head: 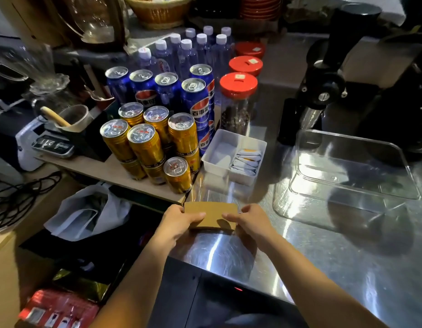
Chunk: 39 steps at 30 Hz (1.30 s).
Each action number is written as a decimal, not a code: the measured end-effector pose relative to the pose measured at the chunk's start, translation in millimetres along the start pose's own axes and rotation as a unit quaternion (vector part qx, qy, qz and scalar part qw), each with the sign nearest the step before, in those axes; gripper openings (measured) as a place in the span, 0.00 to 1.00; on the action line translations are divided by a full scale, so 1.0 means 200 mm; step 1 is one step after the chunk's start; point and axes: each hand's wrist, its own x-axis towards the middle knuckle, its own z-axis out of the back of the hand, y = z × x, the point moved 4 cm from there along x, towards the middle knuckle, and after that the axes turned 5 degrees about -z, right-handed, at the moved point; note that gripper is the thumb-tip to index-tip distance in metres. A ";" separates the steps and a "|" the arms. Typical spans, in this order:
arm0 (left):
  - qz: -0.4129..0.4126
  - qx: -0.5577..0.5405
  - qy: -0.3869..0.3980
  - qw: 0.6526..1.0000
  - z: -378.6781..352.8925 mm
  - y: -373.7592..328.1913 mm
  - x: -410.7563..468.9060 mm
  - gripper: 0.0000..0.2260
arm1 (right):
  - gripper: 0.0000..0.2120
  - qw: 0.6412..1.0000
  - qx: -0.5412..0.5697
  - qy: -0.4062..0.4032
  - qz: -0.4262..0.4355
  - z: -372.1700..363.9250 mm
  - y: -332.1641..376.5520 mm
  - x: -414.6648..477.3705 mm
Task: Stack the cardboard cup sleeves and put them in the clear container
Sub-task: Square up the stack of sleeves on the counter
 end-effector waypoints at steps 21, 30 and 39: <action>-0.200 -0.082 0.176 0.960 -0.78 -0.28 -0.13 0.21 | 0.14 0.980 0.087 -0.131 0.126 0.77 -0.18 -0.21; -0.251 0.006 0.191 0.949 -1.20 -0.30 -0.19 0.22 | 0.22 0.955 0.108 -0.233 0.145 1.06 -0.37 -0.31; -0.136 -0.152 0.278 0.939 -1.31 -0.22 -0.25 0.33 | 0.21 0.953 0.173 -0.194 0.153 1.05 -0.52 -0.27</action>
